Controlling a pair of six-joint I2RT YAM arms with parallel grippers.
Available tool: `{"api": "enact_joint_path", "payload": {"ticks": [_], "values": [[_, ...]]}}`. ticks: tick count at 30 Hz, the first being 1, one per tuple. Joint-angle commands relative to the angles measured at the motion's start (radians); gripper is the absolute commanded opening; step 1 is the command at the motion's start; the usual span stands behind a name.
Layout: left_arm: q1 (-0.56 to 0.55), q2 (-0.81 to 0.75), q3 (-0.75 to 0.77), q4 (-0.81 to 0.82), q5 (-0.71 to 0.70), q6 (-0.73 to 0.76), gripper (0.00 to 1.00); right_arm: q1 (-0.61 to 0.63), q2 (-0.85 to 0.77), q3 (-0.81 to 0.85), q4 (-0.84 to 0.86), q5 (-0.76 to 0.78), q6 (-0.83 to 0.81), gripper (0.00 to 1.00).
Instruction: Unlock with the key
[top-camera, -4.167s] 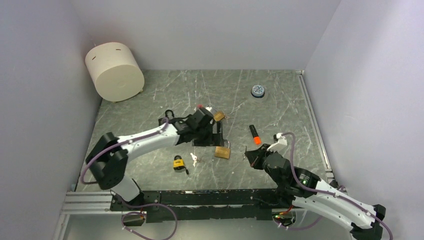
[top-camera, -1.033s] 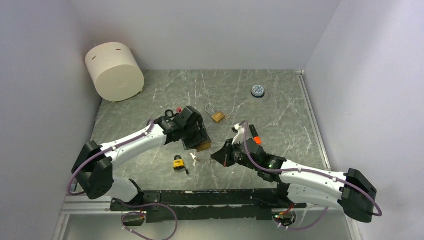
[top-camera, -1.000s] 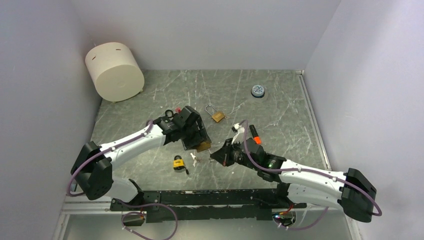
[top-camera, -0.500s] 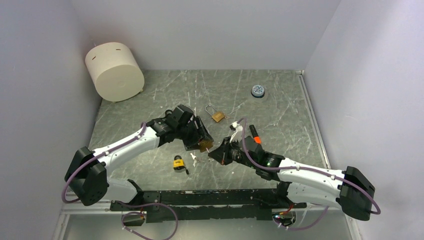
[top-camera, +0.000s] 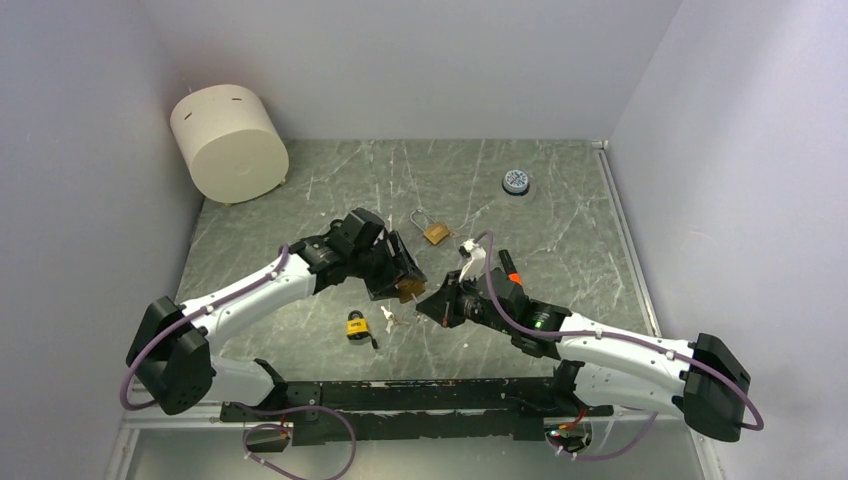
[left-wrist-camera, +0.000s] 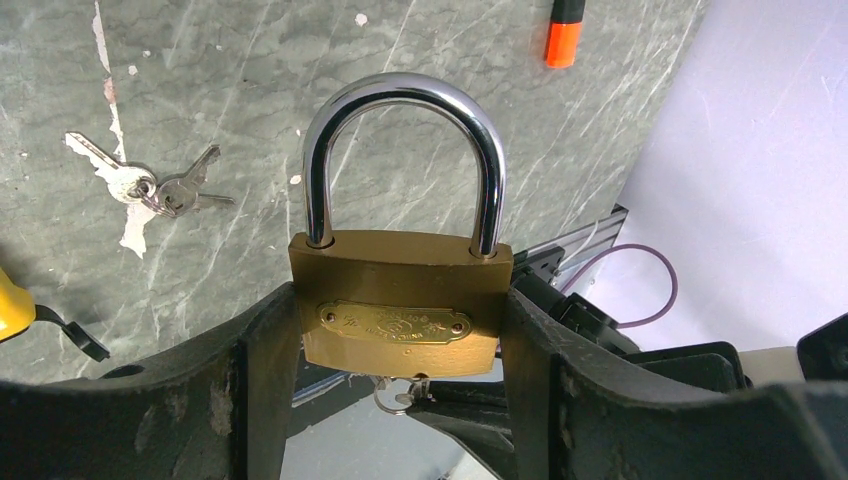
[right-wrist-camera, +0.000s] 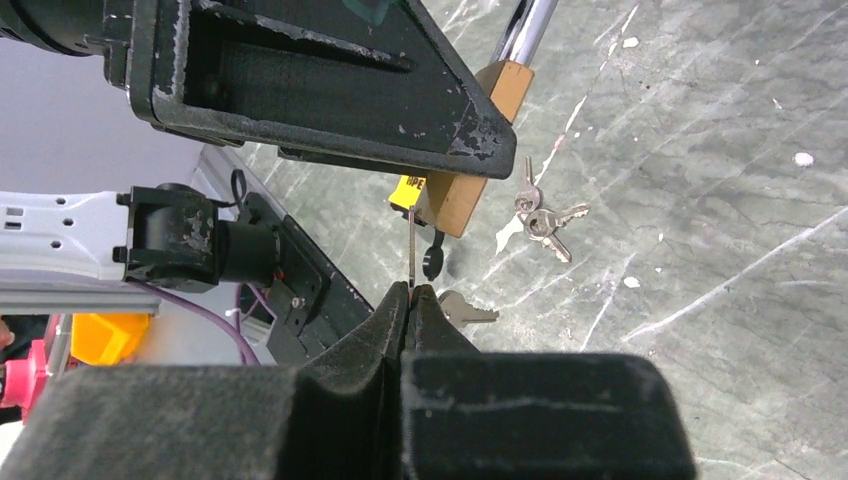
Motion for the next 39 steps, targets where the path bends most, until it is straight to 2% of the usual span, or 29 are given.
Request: {"api": "enact_joint_path", "payload": {"ticks": [1, 10, 26, 39], "values": [[0.006, -0.055, 0.028, 0.065, 0.023, -0.015, 0.3, 0.003, -0.004, 0.053, -0.041, -0.013, -0.006, 0.0], [0.014, -0.061, 0.018, 0.075, 0.017, -0.032, 0.3, 0.002, -0.003, 0.061, -0.068, -0.06, -0.022, 0.0], [0.025, -0.053, 0.024, 0.085, 0.043, -0.026, 0.29, 0.0, 0.022, 0.106, -0.058, 0.024, -0.034, 0.0], [0.03, -0.046, 0.037, 0.085, 0.047, -0.021, 0.28, -0.005, 0.055, 0.108, -0.057, 0.012, -0.042, 0.0]]}}
